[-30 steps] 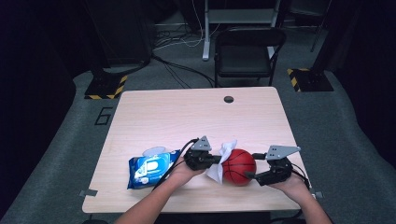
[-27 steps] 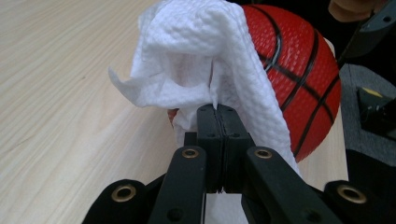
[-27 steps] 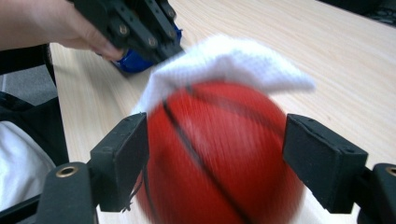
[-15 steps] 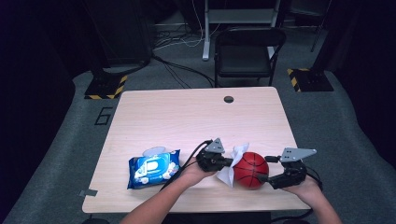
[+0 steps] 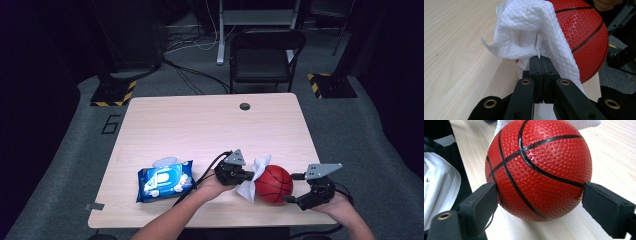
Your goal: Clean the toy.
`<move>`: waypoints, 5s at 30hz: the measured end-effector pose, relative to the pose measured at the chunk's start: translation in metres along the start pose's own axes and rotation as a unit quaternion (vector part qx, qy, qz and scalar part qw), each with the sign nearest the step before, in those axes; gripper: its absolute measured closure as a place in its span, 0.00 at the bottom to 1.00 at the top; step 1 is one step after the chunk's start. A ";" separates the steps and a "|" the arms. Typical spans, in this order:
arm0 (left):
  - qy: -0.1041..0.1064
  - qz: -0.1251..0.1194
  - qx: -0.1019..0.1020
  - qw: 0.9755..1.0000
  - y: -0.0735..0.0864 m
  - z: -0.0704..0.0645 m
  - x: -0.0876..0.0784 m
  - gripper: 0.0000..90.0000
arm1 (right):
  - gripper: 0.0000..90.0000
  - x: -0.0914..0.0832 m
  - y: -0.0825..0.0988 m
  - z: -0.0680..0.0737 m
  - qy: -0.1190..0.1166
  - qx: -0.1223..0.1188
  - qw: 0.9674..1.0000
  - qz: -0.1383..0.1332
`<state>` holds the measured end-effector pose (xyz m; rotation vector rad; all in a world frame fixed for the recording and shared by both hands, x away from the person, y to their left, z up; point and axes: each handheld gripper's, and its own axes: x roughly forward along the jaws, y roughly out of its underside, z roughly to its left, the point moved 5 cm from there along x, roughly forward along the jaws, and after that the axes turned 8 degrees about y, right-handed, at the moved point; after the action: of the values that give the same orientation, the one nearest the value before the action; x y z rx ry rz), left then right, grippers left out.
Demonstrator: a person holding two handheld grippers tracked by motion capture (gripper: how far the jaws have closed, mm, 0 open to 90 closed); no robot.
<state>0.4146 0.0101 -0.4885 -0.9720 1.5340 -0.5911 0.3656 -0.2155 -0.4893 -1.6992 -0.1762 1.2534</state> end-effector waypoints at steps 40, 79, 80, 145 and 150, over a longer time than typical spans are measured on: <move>-0.067 -0.029 0.003 0.997 -0.010 0.013 -0.042 0.99 | 0.33 0.028 -0.071 0.015 0.033 -0.033 0.994 -0.096; -0.149 -0.033 -0.028 0.988 -0.002 0.057 -0.075 0.99 | 0.31 0.098 -0.097 -0.021 0.002 0.032 0.996 -0.080; -0.148 -0.034 -0.027 0.988 -0.002 0.056 -0.076 0.99 | 0.31 0.100 -0.102 -0.021 0.004 0.033 0.996 -0.083; -0.166 -0.051 -0.050 0.984 0.018 0.071 -0.118 0.98 | 0.37 0.165 -0.156 -0.010 -0.037 0.005 0.998 -0.050; -0.150 -0.055 -0.054 0.986 0.020 0.068 -0.116 0.99 | 0.40 0.157 -0.155 -0.016 -0.029 0.018 0.997 -0.062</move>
<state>0.4741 0.1272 -0.4551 -1.1775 1.2591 -0.4188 0.5132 -0.0507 -0.4740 -1.5960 -0.2883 1.2069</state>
